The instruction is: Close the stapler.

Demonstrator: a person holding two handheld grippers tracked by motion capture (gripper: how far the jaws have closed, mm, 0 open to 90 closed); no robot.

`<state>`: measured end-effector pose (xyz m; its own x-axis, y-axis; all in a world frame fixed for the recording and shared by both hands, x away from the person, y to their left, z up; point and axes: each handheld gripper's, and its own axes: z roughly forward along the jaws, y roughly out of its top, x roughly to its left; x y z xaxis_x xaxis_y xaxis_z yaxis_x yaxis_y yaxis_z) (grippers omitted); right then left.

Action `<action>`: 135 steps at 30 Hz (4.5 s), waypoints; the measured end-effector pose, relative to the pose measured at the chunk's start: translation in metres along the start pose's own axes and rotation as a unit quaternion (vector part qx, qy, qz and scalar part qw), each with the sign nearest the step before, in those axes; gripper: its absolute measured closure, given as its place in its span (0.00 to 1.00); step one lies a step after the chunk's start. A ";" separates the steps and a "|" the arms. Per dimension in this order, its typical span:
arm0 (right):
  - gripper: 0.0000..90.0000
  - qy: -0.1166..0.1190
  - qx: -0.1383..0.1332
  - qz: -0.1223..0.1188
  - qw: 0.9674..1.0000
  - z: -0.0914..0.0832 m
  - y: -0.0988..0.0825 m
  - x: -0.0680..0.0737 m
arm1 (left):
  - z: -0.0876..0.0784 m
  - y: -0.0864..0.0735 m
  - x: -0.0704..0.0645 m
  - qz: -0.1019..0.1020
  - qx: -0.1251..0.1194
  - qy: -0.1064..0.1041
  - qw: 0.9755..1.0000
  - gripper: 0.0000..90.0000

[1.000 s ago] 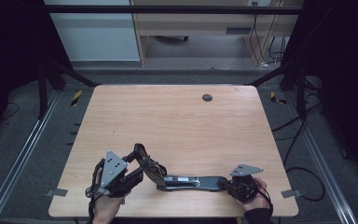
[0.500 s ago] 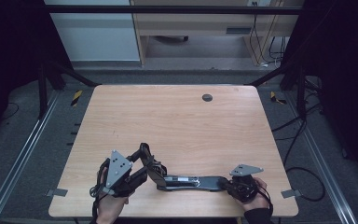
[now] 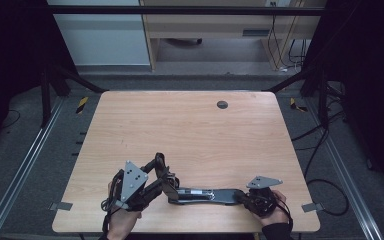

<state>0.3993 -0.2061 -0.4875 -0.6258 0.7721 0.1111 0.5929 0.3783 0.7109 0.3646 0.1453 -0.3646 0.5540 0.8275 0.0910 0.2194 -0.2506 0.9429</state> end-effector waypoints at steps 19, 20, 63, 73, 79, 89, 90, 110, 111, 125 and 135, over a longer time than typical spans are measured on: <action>1.00 0.001 0.000 -0.001 1.000 0.000 0.000 0.000 | 0.007 0.005 -0.013 0.026 0.000 0.008 1.000 0.65; 1.00 0.001 0.000 -0.001 1.000 0.000 0.000 0.000 | 0.007 0.005 -0.014 0.026 0.000 0.008 1.000 0.65; 1.00 0.002 0.001 -0.001 1.000 0.000 0.000 0.000 | 0.024 0.011 -0.046 0.080 0.001 0.025 0.996 0.64; 1.00 0.002 0.000 0.000 1.000 0.000 0.000 0.000 | 0.029 0.012 -0.055 0.094 0.002 0.031 0.995 0.64; 1.00 0.002 0.000 0.000 1.000 0.000 0.000 0.000 | 0.032 0.012 -0.058 0.099 0.001 0.032 0.995 0.64; 1.00 0.002 0.000 0.000 1.000 0.000 0.000 0.000 | 0.035 0.011 -0.065 0.113 0.001 0.036 0.993 0.64; 1.00 0.002 0.000 0.000 1.000 0.000 0.000 0.000 | 0.036 0.011 -0.066 0.113 0.001 0.037 0.993 0.64; 1.00 0.003 0.001 0.000 1.000 0.000 0.000 0.000 | 0.045 0.008 -0.082 0.143 -0.003 0.049 0.988 0.64; 1.00 0.003 0.001 0.000 1.000 0.000 0.000 0.000 | 0.045 0.008 -0.083 0.145 -0.004 0.049 0.988 0.64; 1.00 0.005 0.001 0.002 1.000 0.000 0.000 0.000 | 0.053 0.003 -0.097 0.176 -0.008 0.067 0.982 0.64; 1.00 0.003 0.000 -0.001 1.000 0.000 0.000 0.000 | 0.056 0.002 -0.103 0.194 -0.008 0.083 0.977 0.65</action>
<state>0.3996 -0.2062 -0.4877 -0.6294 0.7687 0.1135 0.5914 0.3792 0.7117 0.3524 0.0313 -0.3902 0.4555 0.7418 0.4922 0.0053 -0.5552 0.8317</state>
